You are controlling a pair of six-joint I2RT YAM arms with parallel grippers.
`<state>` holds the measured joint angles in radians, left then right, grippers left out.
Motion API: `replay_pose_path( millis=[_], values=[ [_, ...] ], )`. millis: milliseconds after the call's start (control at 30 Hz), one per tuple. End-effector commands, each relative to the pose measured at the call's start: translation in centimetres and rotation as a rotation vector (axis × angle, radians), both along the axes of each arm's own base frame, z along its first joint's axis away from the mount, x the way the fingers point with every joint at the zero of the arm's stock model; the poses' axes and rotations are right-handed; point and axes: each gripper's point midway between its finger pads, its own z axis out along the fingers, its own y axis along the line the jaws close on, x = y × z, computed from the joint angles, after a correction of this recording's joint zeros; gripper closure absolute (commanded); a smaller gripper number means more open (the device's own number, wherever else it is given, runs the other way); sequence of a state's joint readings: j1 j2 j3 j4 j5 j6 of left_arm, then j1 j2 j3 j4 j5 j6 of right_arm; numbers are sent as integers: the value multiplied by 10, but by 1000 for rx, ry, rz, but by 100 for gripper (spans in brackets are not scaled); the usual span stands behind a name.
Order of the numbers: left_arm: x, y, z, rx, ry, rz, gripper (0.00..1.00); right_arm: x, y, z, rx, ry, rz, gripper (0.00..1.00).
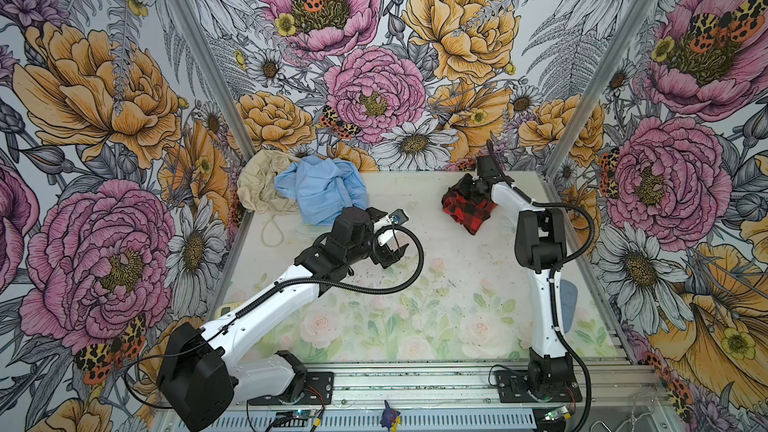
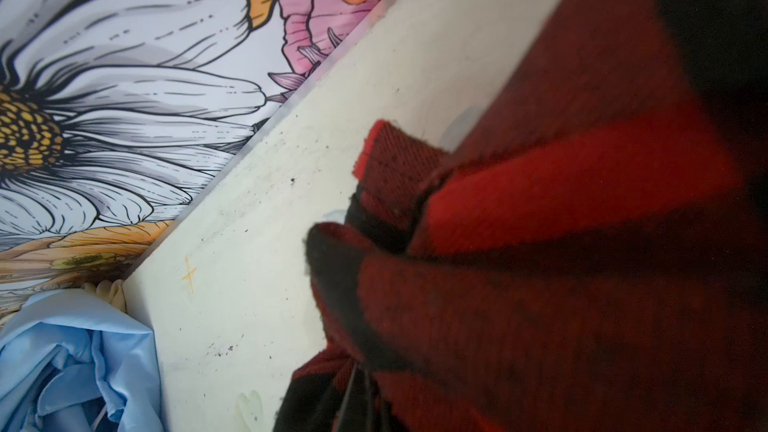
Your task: Pick out a specific cloth from the pile
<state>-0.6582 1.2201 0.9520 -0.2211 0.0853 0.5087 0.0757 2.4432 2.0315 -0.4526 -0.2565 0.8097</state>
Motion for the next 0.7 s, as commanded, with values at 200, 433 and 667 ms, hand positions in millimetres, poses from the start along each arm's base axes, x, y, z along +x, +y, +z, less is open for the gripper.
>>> replay_pose_path(
  millis=[200,433,667],
  values=[
    [-2,3,15,-2,-45,6,1,-17,-52,-57,38,151,-93,72],
    [-2,6,17,-1,-52,15,1,-8,-93,-10,-58,43,-109,10],
    [-2,7,18,-10,-51,16,1,-4,-88,31,-73,-46,-62,1]
  ],
)
